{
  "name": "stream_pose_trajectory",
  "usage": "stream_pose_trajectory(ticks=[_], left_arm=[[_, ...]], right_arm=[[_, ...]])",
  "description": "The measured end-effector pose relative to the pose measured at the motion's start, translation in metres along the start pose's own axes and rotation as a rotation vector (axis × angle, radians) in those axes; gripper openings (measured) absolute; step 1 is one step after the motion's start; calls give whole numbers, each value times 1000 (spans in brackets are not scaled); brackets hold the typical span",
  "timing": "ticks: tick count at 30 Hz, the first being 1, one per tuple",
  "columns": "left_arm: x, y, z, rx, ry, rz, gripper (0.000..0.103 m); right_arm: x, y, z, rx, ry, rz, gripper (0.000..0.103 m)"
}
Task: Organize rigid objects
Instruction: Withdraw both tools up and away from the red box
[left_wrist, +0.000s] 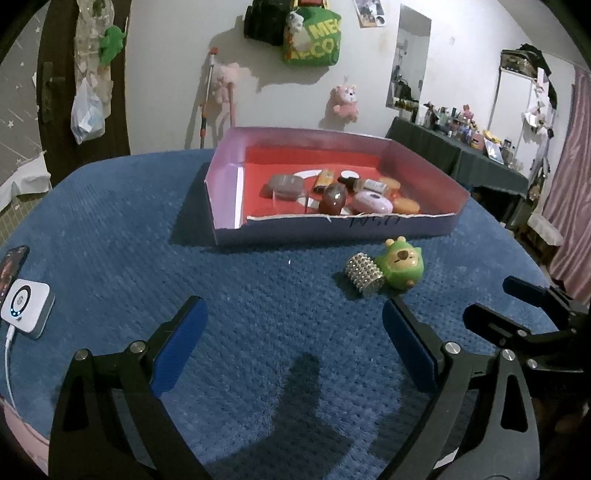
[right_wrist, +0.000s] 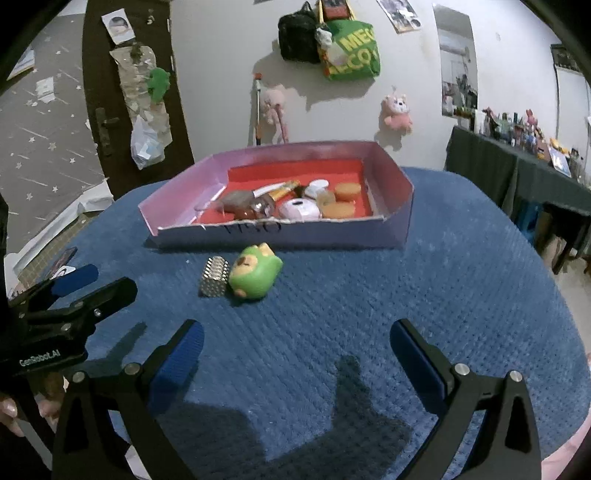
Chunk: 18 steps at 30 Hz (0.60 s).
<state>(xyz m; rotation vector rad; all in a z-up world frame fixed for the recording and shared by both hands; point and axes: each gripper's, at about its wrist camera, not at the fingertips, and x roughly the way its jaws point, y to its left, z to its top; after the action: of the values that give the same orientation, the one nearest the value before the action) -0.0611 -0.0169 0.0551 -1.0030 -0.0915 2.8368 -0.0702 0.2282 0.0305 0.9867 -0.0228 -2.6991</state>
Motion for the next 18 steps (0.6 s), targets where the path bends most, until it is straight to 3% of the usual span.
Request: stream_pose_trajectory(ticks=[18], left_arm=[[31,-10,14,-12,102,-37,97]], right_arm=[[8,-20,2,33,27,-1,103]])
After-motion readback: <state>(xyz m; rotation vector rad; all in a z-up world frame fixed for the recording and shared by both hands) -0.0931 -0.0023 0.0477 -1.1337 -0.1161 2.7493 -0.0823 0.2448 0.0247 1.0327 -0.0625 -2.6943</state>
